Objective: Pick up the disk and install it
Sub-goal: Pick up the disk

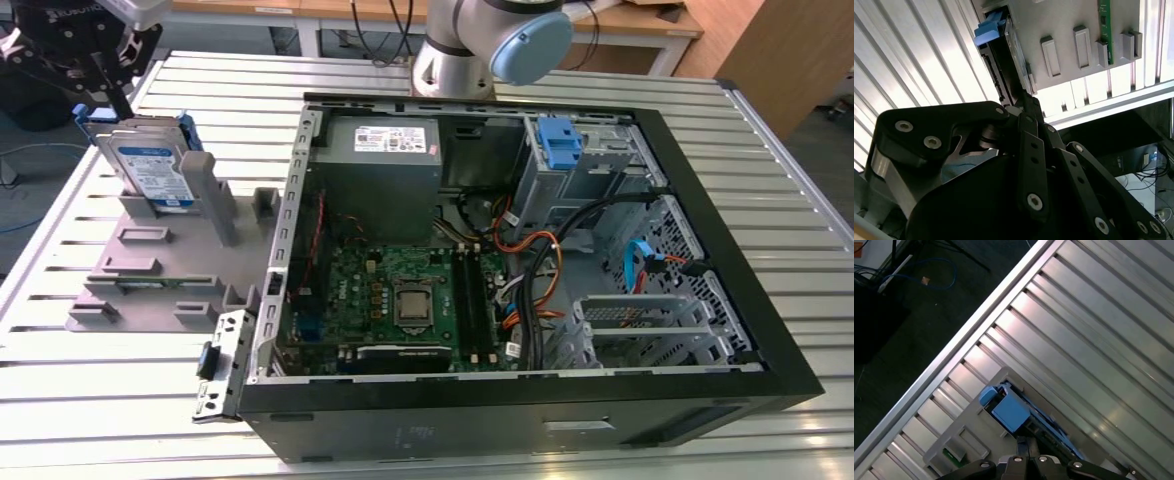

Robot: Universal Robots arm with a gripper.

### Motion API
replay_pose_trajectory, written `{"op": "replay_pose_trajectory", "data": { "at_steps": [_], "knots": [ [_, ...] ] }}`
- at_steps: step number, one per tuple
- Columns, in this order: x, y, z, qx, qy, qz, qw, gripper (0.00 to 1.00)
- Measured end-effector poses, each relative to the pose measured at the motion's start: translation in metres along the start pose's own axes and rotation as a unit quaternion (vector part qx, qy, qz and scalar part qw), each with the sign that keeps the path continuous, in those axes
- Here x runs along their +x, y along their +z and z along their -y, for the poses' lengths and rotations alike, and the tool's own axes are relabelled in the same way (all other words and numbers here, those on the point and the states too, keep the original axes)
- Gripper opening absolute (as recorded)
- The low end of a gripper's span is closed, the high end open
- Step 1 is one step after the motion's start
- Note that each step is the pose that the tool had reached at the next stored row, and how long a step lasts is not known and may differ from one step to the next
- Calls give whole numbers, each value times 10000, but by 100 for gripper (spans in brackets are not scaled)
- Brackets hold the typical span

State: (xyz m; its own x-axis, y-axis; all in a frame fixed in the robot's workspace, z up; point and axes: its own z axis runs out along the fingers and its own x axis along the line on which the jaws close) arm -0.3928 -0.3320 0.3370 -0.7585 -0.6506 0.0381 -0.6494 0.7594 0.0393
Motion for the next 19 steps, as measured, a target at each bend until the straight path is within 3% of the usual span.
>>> {"op": "replay_pose_trajectory", "data": {
  "at_steps": [19],
  "knots": [
    [0,0,0,2,-62,-3,10000,11]
  ]
}}
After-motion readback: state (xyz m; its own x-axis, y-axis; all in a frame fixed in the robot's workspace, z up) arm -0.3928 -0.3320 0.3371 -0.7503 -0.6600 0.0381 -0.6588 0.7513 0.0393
